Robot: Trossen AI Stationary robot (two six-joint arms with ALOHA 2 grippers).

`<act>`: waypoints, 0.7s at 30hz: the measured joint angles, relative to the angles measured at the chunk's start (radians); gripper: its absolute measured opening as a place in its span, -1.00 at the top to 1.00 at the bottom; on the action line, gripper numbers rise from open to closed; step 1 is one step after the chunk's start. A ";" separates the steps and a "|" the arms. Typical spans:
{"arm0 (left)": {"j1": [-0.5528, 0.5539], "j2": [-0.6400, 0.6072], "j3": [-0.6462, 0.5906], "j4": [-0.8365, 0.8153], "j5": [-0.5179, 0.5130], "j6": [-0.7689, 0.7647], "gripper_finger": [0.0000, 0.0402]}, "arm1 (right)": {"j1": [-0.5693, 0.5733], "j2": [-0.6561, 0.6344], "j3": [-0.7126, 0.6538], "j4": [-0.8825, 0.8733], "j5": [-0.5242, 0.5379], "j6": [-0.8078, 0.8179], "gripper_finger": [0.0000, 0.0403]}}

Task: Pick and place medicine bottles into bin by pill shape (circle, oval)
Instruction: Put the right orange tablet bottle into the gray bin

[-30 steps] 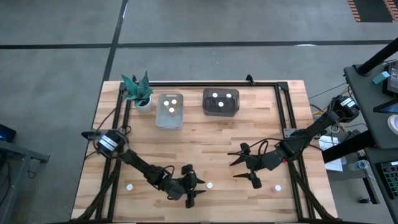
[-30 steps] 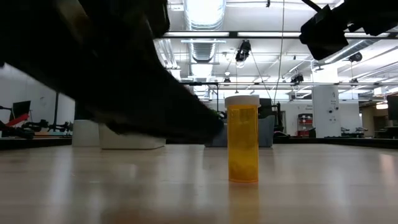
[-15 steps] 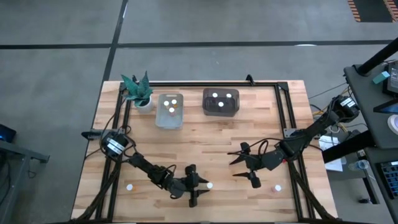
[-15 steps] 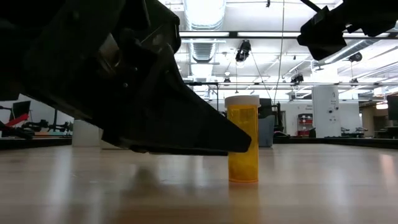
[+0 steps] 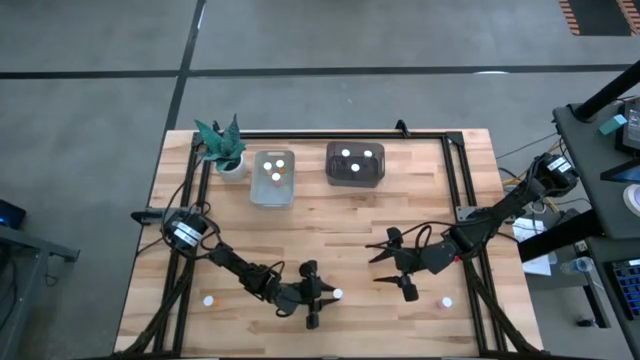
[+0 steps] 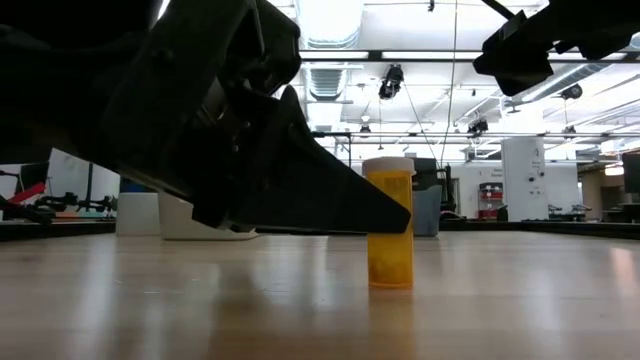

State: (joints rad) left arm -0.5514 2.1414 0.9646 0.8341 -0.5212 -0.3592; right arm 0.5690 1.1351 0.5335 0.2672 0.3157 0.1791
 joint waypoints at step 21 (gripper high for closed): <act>0.038 -0.221 -0.069 -0.222 -0.009 0.130 0.57 | -0.002 0.000 -0.001 0.039 0.053 -0.017 -0.09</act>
State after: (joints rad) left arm -0.5138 1.9207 0.8959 0.6117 -0.5298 -0.2289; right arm 0.5670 1.1351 0.5323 0.3059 0.3685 0.1624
